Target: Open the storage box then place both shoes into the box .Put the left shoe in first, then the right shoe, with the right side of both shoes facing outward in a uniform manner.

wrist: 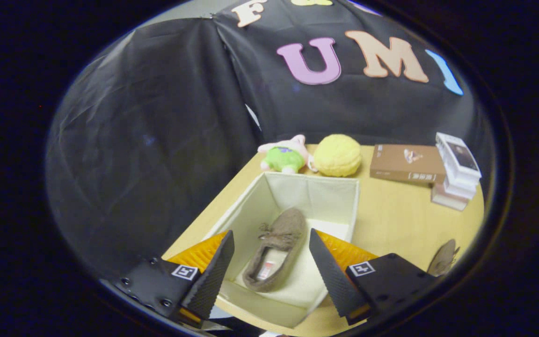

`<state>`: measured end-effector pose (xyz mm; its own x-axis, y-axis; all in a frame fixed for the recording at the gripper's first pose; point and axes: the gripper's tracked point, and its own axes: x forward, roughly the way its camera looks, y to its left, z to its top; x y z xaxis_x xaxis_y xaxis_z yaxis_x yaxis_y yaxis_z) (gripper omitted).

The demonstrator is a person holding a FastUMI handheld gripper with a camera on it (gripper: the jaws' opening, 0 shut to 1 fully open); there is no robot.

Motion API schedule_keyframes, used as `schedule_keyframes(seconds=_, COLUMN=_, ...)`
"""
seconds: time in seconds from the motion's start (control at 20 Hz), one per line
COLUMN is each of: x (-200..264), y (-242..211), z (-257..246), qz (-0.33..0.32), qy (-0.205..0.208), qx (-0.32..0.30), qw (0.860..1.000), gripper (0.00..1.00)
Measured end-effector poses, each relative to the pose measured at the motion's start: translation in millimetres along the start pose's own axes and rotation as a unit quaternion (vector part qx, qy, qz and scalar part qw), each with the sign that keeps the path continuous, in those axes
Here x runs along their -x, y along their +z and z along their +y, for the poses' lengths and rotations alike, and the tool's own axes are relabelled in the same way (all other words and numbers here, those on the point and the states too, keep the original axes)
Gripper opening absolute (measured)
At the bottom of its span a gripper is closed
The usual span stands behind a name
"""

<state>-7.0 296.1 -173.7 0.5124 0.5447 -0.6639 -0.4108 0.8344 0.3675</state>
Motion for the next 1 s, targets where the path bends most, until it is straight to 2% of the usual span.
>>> schedule_keyframes(seconds=0.2, x=37, y=9, z=-47, qz=-0.034, qy=-0.031, qx=0.016, qw=0.999, gripper=1.00)
schedule_keyframes(seconds=0.45, x=80, y=1, z=-132, qz=-0.060, qy=-0.110, qx=0.045, qw=0.991, gripper=1.00)
schedule_keyframes(seconds=0.6, x=102, y=-11, z=-176, qz=-0.059, qy=-0.156, qx=0.055, qw=0.984, gripper=1.00)
schedule_keyframes(seconds=0.75, x=126, y=-20, z=-213, qz=-0.055, qy=-0.179, qx=0.040, qw=0.981, gripper=1.00)
schedule_keyframes(seconds=1.0, x=158, y=-63, z=-285, qz=-0.031, qy=-0.231, qx=0.026, qw=0.972, gripper=1.00)
